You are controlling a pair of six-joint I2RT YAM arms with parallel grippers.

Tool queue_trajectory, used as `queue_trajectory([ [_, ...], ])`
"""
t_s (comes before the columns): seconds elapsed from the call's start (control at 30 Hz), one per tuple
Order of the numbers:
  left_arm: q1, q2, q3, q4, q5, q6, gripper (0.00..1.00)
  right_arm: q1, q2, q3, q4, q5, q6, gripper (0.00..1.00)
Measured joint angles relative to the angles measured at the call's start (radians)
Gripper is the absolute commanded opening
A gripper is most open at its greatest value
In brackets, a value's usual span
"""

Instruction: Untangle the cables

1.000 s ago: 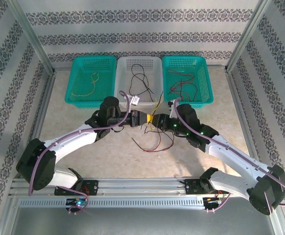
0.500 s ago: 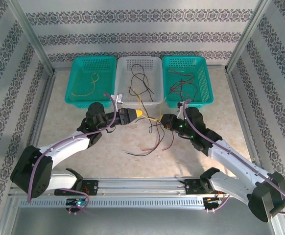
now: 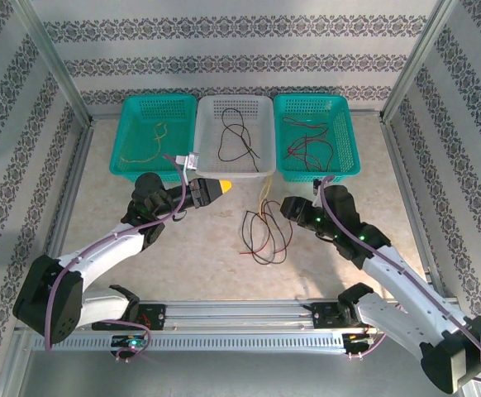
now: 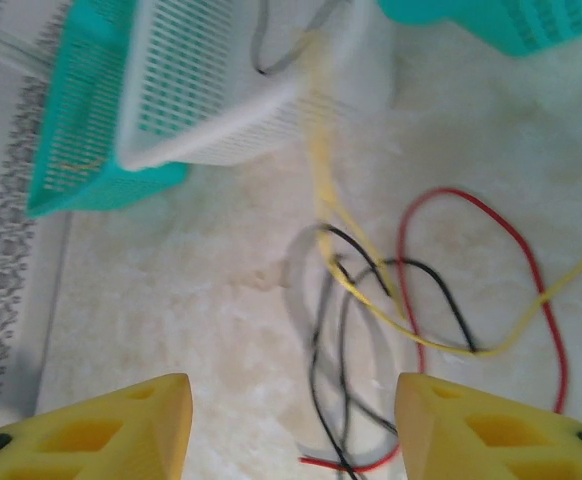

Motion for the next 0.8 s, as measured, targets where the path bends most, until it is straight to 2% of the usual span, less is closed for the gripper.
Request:
queue_trajectory([
  [0.27, 0.0, 0.003, 0.006, -0.066, 0.002, 0.033, 0.0, 0.038, 0.049, 0.083, -0.04, 0.053, -0.051, 0.61],
  [0.37, 0.0, 0.003, 0.006, -0.1, 0.0, 0.047, 0.0, 0.048, 0.111, 0.093, -0.085, 0.087, -0.065, 0.55],
  [0.6, 0.0, -0.035, 0.006, -0.193, -0.009, 0.092, 0.0, 0.063, 0.319, 0.161, -0.109, 0.163, -0.119, 0.47],
  [0.8, 0.0, -0.067, 0.004, -0.217, -0.019, 0.109, 0.0, 0.117, 0.519, 0.196, -0.039, 0.265, -0.111, 0.47],
])
